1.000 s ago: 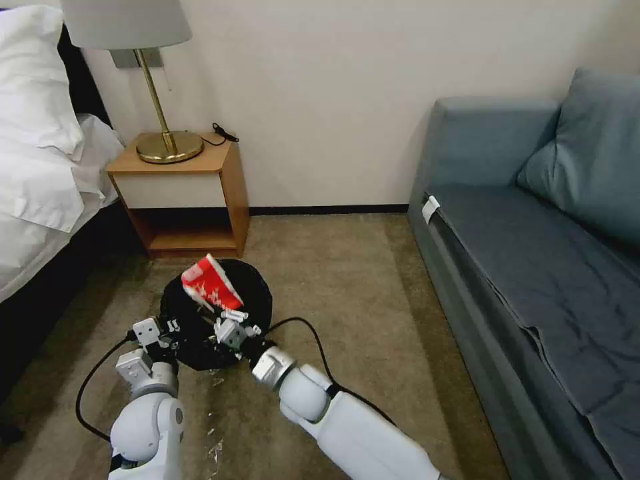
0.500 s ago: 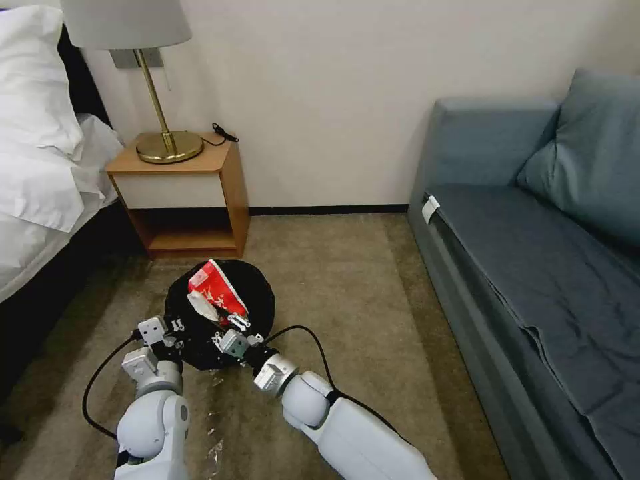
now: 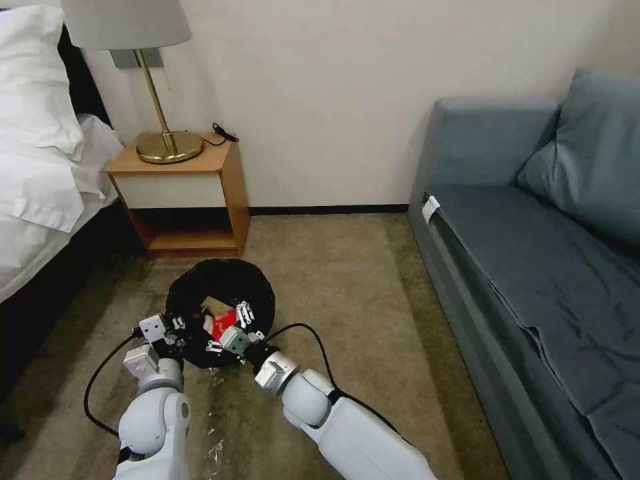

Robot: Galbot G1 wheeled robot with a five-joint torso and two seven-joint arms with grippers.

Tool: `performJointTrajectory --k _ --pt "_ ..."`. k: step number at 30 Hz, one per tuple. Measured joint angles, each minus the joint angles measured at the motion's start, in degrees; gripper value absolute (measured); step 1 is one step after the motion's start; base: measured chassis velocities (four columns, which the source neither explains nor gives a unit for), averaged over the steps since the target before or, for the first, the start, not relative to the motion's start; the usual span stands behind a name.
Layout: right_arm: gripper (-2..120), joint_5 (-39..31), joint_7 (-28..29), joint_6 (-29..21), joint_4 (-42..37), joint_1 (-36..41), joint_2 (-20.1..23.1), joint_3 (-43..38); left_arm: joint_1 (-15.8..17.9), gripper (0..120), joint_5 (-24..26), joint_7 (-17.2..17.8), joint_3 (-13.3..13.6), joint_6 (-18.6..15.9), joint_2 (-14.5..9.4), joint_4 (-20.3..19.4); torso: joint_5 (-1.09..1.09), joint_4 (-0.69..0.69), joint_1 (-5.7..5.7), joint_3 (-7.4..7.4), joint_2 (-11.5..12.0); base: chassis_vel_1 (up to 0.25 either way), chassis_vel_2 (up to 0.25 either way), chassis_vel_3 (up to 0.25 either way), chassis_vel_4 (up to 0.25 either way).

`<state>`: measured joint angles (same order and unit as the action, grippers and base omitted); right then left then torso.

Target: Pick up the trash bin, then pick up the garbage on the floor and place it into the trash bin.

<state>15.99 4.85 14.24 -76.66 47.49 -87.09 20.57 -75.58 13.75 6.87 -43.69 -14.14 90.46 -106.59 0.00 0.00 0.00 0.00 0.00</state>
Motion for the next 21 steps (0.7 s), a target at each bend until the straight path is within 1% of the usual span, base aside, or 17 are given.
performJointTrajectory --k 6,8,9,10,11,13,14,15,17,18,20,21 --pt "100 -2.7 0.7 -2.0 -3.4 -1.2 0.7 -3.7 0.1 3 0.3 0.0 -0.1 0.0 -0.7 0.1 0.0 0.01 0.0 0.0 0.0 0.0 0.0 0.0 0.0" --pt "100 -3.8 2.4 -3.6 -5.7 -1.0 1.3 -6.9 0.4 3 0.8 -0.1 0.3 0.0 -1.2 0.4 0.0 0.01 0.0 0.0 0.0 0.0 0.0 0.0 0.0" --pt "100 -3.8 2.4 -3.6 -5.7 -1.0 1.3 -6.9 0.4 3 0.8 -0.1 0.3 0.0 -1.2 0.4 0.0 0.01 0.0 0.0 0.0 0.0 0.0 0.0 0.0" --pt "100 -4.5 4.9 -5.5 -7.5 -0.1 1.4 -9.7 0.8 3 1.2 -0.2 0.5 0.0 -1.6 0.6 0.01 0.0 0.0 0.0 0.0 0.0 0.0 0.0 0.0" --pt "100 -4.5 4.9 -5.5 -7.5 -0.1 1.4 -9.7 0.8 3 1.2 -0.2 0.5 0.0 -1.6 0.6 0.01 0.0 0.0 0.0 0.0 0.0 0.0 0.0 0.0" --pt "100 -8.3 9.3 -9.9 -11.2 2.1 1.6 -15.4 1.5 3 2.0 -0.6 0.5 0.1 -2.2 1.2 0.01 0.0 0.0 0.0 0.0 0.0 0.0 0.0 0.0" --pt "100 -8.3 9.3 -9.9 -11.2 2.1 1.6 -15.4 1.5 3 2.0 -0.6 0.5 0.1 -2.2 1.2 0.01 0.0 0.0 0.0 0.0 0.0 0.0 0.0 0.0" --pt "100 -10.8 10.7 -11.8 -13.0 3.3 2.0 -18.1 1.7 3 2.6 -0.6 0.5 0.1 -2.5 1.5 0.01 0.0 0.0 0.0 0.0 0.0 0.0 0.0 0.0" --pt "100 -11.7 11.2 -12.6 -13.8 3.8 2.1 -19.4 1.7 3 2.7 -0.6 0.5 0.1 -2.6 1.5 0.02 0.0 0.0 0.0 0.0 0.0 0.0 0.0 0.0" --pt "100 -13.3 12.1 -13.9 -15.6 5.3 2.6 -23.2 1.9 3 3.2 -0.6 0.6 0.1 -2.8 1.8 0.01 0.0 0.0 0.0 0.0 0.0 0.0 0.0 0.0" --pt "100 -13.5 12.2 -14.1 -16.2 5.9 2.7 -24.8 2.0 3 3.4 -0.6 0.6 0.1 -2.9 1.9 0.01 0.0 0.0 0.0 0.0 0.0 0.0 0.0 0.0" --pt "100 -13.5 12.3 -14.1 -17.0 6.7 2.9 -27.4 2.1 3 3.7 -0.6 0.6 0.1 -3.0 2.0 0.02 0.0 0.0 0.0 0.0 0.0 0.0 0.0 0.0"
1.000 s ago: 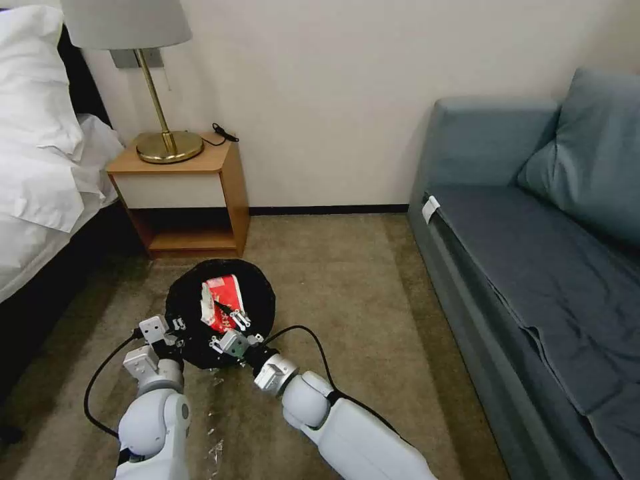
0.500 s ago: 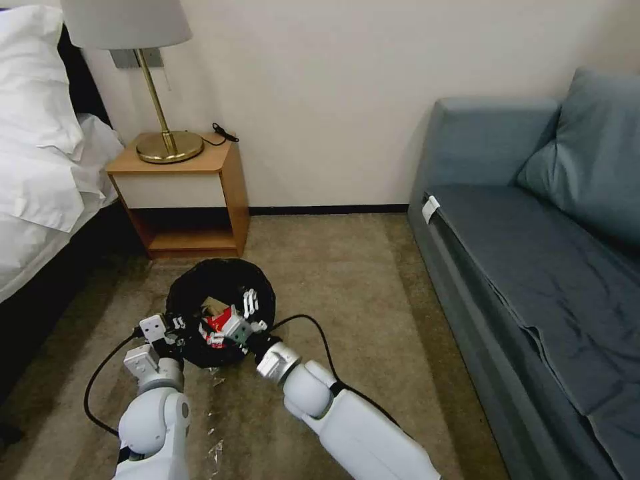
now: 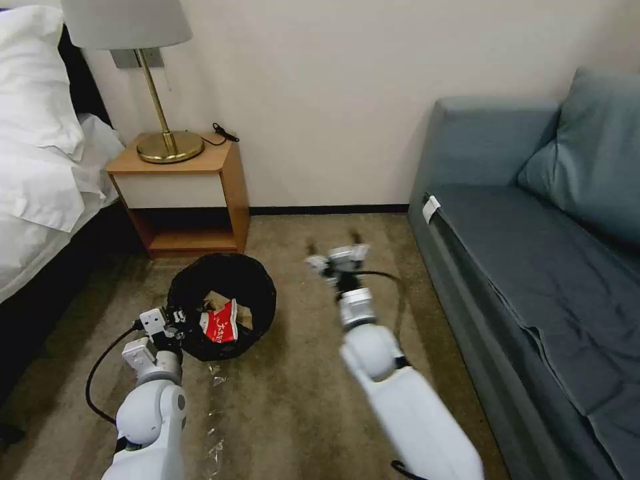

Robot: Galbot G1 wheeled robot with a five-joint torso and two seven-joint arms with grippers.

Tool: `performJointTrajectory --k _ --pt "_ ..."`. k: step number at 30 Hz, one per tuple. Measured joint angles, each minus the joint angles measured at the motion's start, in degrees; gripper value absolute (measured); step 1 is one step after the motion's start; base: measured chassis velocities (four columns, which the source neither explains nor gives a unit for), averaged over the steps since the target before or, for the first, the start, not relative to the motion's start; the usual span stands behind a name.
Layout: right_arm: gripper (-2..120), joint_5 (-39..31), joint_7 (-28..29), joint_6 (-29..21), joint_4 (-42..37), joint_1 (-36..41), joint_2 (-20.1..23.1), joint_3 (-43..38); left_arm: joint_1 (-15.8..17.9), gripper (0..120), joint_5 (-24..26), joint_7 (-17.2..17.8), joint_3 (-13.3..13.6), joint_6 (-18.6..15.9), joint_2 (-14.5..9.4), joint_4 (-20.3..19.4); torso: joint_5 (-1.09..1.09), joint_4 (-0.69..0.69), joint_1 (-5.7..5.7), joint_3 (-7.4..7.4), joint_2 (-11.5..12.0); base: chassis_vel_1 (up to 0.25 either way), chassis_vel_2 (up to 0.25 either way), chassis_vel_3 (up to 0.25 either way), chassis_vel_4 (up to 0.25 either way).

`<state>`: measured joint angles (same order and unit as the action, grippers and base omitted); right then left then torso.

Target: Pick up the trash bin, then pick up the garbage on the floor and place it into the trash bin.

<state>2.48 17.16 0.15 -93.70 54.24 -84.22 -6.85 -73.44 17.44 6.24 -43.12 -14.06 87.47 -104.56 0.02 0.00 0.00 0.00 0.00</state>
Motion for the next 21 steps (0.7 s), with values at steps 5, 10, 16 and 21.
performJointTrajectory --k 5,10,16,21 --pt "100 -2.3 -0.5 0.0 -3.4 5.5 0.3 -11.2 0.7 3 2.1 0.7 0.0 -0.1 -0.2 0.8 0.0 -0.02 0.0 0.0 0.0 0.0 0.0 0.0 0.0" --pt "100 -4.7 -2.7 0.6 -4.9 11.0 -0.4 -15.4 0.8 3 2.6 0.8 0.1 -0.2 -0.5 1.3 0.0 0.0 0.0 0.0 0.0 0.0 0.0 0.0 0.0" --pt "100 -3.5 -5.8 1.6 -3.6 12.8 -0.1 -15.9 1.2 3 3.6 0.7 0.1 -0.6 -1.5 1.7 -0.01 0.0 0.0 0.0 0.0 0.0 0.0 0.0 0.0" --pt "100 -1.9 -6.0 3.5 -1.7 13.0 -0.4 -15.8 1.7 3 6.8 2.5 0.0 -1.9 -2.1 2.1 -0.02 0.02 0.0 0.0 0.0 0.0 0.0 0.0 0.0"
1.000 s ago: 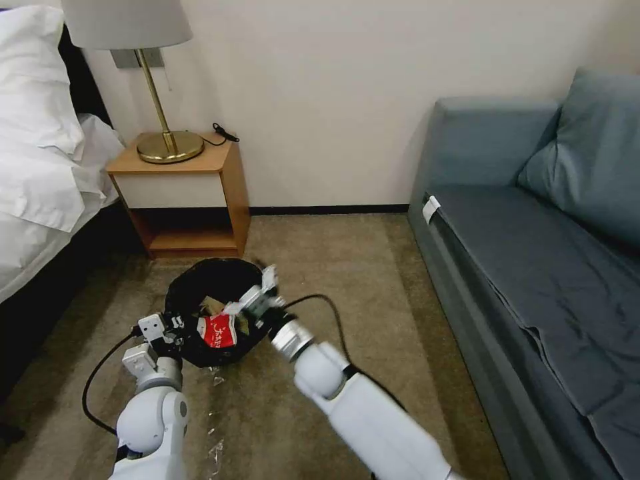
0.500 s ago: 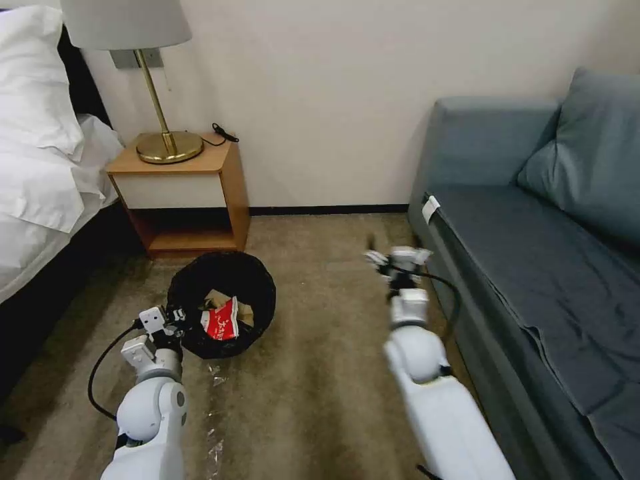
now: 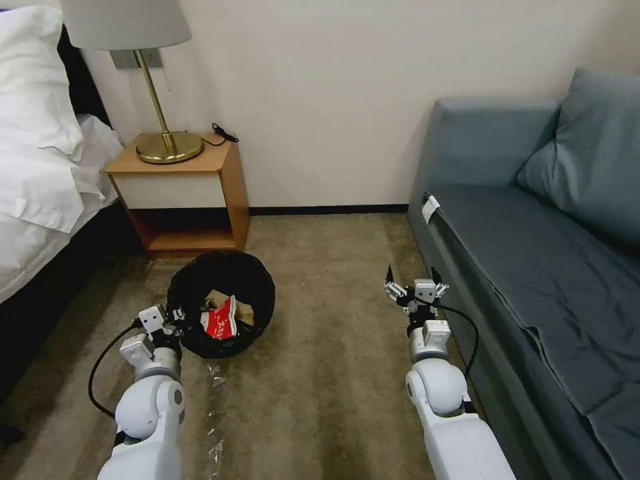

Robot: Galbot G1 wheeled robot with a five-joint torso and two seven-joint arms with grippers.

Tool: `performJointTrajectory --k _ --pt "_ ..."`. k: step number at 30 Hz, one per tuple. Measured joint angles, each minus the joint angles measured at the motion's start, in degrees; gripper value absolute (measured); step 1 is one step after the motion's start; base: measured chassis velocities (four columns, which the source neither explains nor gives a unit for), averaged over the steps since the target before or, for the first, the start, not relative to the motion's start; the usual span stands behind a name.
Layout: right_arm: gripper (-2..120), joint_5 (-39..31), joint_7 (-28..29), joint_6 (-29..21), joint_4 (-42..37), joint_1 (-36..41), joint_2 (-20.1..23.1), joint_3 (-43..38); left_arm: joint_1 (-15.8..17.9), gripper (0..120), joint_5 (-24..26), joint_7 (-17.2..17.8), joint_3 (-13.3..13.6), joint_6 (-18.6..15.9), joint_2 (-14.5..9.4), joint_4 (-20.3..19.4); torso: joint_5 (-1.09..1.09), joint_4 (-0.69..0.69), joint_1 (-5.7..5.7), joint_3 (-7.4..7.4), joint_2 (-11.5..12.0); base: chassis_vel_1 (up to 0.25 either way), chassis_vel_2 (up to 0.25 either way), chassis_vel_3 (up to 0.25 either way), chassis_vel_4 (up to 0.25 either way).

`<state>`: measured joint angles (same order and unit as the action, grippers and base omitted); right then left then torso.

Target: Pick up the trash bin, then pick up the garbage on the floor and place it into the trash bin.

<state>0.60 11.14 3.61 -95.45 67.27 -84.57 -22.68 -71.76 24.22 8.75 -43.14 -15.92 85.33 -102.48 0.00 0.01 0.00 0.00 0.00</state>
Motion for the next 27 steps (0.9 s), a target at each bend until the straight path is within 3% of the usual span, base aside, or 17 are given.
performJointTrajectory --k 2,3,5,8,10,16,18,23,27 --pt "100 0.7 0.0 0.7 0.3 0.5 -0.6 -0.4 2.0 3 3.2 3.4 -0.5 -0.4 -0.3 1.9 0.0 -0.01 0.0 0.0 0.0 0.0 0.0 0.0 0.0" --pt "100 0.7 0.0 0.7 0.3 0.5 -0.6 -0.4 2.0 3 3.2 3.4 -0.5 -0.4 -0.3 1.9 0.0 -0.01 0.0 0.0 0.0 0.0 0.0 0.0 0.0" --pt "100 1.3 0.0 1.2 0.4 1.2 -0.6 -0.4 4.4 3 7.5 8.8 -1.5 0.0 -0.2 4.6 -0.01 -0.02 0.0 0.0 0.0 0.0 0.0 0.0 0.0" --pt "100 1.8 -0.2 1.7 0.6 1.5 -0.3 -0.3 5.3 3 9.3 10.6 -2.1 0.0 -0.1 5.4 0.0 -0.01 0.0 0.0 0.0 0.0 0.0 0.0 0.0" --pt "100 2.7 -0.5 2.4 0.7 1.8 -0.1 -0.1 7.3 3 13.0 13.6 -2.8 0.2 -0.1 7.8 -0.01 -0.01 0.0 0.0 0.0 0.0 0.0 0.0 0.0" --pt "100 3.1 -0.9 2.9 -0.2 2.2 -0.3 0.4 9.6 3 17.2 15.6 -3.1 0.4 -0.5 10.4 -0.01 -0.01 0.0 -0.01 0.0 0.0 0.0 0.0 0.0" --pt "100 3.7 -1.0 3.8 -0.4 2.6 -0.7 0.6 11.5 3 20.2 16.7 -3.6 0.5 -0.6 13.0 0.0 -0.01 0.0 0.0 0.0 0.0 0.0 0.0 0.0" --pt "100 3.8 -1.1 4.3 -1.3 3.5 -0.8 1.1 13.8 3 20.5 17.1 -5.5 2.8 -0.7 18.9 0.02 -0.02 0.0 0.0 0.0 0.0 0.0 0.0 0.0" --pt "100 3.9 -1.4 4.3 -1.5 3.5 -0.6 1.5 13.8 3 20.5 16.7 -6.2 3.4 -0.7 19.9 0.06 0.01 0.0 0.01 0.0 0.0 0.0 0.0 0.0"
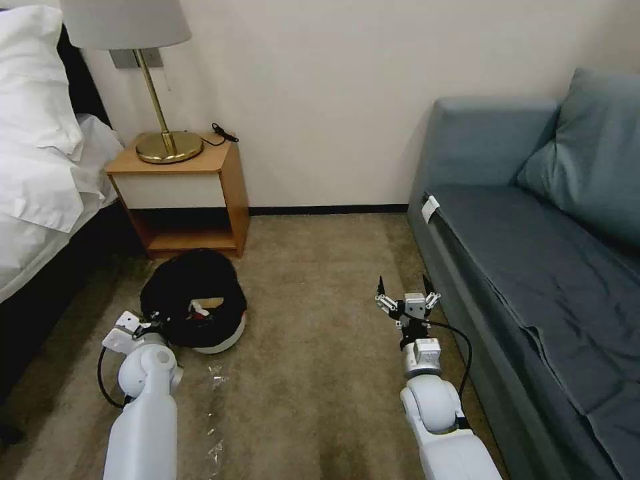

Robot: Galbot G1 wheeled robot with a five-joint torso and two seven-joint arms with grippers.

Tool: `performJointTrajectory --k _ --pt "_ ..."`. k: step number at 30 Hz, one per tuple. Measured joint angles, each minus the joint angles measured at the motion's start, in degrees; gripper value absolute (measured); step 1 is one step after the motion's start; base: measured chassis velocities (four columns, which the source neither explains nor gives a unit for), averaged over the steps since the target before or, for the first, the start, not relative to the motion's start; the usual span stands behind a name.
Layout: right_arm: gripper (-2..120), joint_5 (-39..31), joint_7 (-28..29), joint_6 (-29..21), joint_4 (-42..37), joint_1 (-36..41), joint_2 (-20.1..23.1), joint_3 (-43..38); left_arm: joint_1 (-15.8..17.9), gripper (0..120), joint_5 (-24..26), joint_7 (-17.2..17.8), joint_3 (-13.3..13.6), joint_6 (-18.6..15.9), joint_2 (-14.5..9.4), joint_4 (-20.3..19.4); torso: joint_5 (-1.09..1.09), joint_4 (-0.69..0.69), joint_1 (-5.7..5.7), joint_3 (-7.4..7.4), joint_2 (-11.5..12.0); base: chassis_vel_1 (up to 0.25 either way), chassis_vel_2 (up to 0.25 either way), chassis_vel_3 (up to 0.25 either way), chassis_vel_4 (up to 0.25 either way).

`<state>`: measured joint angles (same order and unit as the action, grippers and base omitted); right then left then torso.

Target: Pick up the trash bin, then pick up the garbage on the floor and place it into the trash bin.

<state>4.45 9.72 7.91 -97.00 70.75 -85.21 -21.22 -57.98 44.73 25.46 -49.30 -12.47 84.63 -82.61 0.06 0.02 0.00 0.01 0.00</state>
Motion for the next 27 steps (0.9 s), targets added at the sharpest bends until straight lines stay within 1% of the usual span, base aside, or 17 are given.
performJointTrajectory --k 4,6,7,9,11,13,15,16,18,19,21,22,23,24,25,26,27 --pt "100 0.4 -0.1 0.6 -0.3 0.0 0.1 0.0 -0.4 4 0.1 -0.4 0.0 0.0 0.1 -0.5 -0.05 -0.02 0.0 0.0 0.0 0.0 0.0 0.0 0.0" --pt "100 0.8 -0.4 0.8 -0.8 0.4 -0.2 0.5 -0.7 14 0.1 -0.4 0.2 -0.1 0.1 -1.0 -0.08 -0.03 0.0 -0.01 0.0 0.0 0.0 0.0 0.0" --pt "100 0.8 -0.4 0.8 -0.8 0.4 -0.2 0.5 -0.7 14 0.1 -0.4 0.2 -0.1 0.1 -1.0 -0.08 -0.03 0.0 -0.01 0.0 0.0 0.0 0.0 0.0" --pt "100 1.5 -0.6 1.0 -0.8 0.5 -0.7 1.0 -1.1 25 0.1 -0.4 0.2 -0.5 0.1 -1.8 -0.1 -0.03 0.0 -0.01 0.0 0.0 0.0 0.0 0.0" --pt "100 1.8 -0.6 1.0 -0.8 0.5 -0.8 1.1 -1.3 29 0.2 -0.4 0.3 -0.5 0.2 -2.2 -0.11 -0.03 0.0 -0.01 0.0 0.0 0.0 0.0 0.0" --pt "100 2.5 -0.8 1.2 -0.4 0.7 -1.0 1.4 -2.0 40 0.1 -0.7 0.2 -0.5 0.1 -3.8 -0.07 -0.03 0.0 -0.01 0.0 0.0 0.0 0.0 0.0" --pt "100 2.6 -0.8 1.2 -0.4 0.7 -1.0 1.5 -2.1 42 0.1 -0.8 0.2 -0.5 0.0 -4.2 -0.07 -0.03 0.0 -0.01 0.0 0.0 0.0 0.0 0.0" --pt "100 3.0 -0.9 1.4 -0.2 0.9 -1.2 1.5 -2.7 52 -0.2 -1.6 0.1 -0.5 -0.2 -5.8 -0.08 -0.03 0.0 -0.01 0.0 0.0 0.0 0.0 0.0" --pt "100 3.1 -1.0 1.5 -0.2 1.1 -1.2 1.5 -3.1 55 -0.5 -2.4 0.1 -0.3 -0.3 -6.9 -0.07 -0.02 0.0 -0.01 0.0 0.0 0.0 0.0 0.0" --pt "100 3.3 -1.0 1.7 -0.1 1.2 -1.3 1.5 -4.0 62 -1.8 -4.8 0.0 0.3 -0.5 -8.7 -0.06 -0.03 0.0 -0.01 0.0 0.0 0.0 0.0 0.0" --pt "100 3.3 -1.0 1.8 0.0 1.3 -1.4 1.4 -4.3 65 -2.3 -5.6 0.0 0.4 -0.5 -9.2 -0.05 -0.03 0.0 -0.01 0.0 0.0 0.0 0.0 0.0" --pt "100 3.4 -1.1 1.9 -0.1 1.4 -1.5 1.3 -5.2 72 -4.8 -9.1 0.0 1.2 -0.7 -10.7 -0.05 -0.03 0.0 -0.01 0.0 0.0 0.0 0.0 0.0" --pt "100 3.4 -1.1 1.9 -0.1 1.4 -1.5 1.3 -5.2 72 -4.8 -9.1 0.0 1.2 -0.7 -10.7 -0.05 -0.03 0.0 -0.01 0.0 0.0 0.0 0.0 0.0" --pt "100 3.4 -1.0 2.0 -0.2 1.4 -1.7 1.0 -6.3 77 -8.8 -14.5 -0.1 2.4 -0.7 -12.0 -0.05 -0.02 0.0 -0.01 0.0 0.0 0.0 0.0 0.0" --pt "100 2.8 -0.6 1.9 -0.9 1.6 -1.9 0.9 -8.4 84 -14.9 -23.3 -0.2 3.8 -0.7 -14.3 -0.06 -0.02 0.0 -0.01 0.0 0.0 0.0 0.0 0.0" --pt "100 2.8 -0.6 1.9 -0.9 1.6 -1.9 0.9 -8.4 84 -14.9 -23.3 -0.2 3.8 -0.7 -14.3 -0.06 -0.02 0.0 -0.01 0.0 0.0 0.0 0.0 0.0" --pt "100 2.1 -0.4 1.8 -1.3 1.8 -2.0 0.9 -9.5 86 -16.5 -27.0 -0.2 3.9 -0.9 -15.6 -0.06 -0.03 0.0 -0.01 0.0 0.0 0.0 0.0 0.0"
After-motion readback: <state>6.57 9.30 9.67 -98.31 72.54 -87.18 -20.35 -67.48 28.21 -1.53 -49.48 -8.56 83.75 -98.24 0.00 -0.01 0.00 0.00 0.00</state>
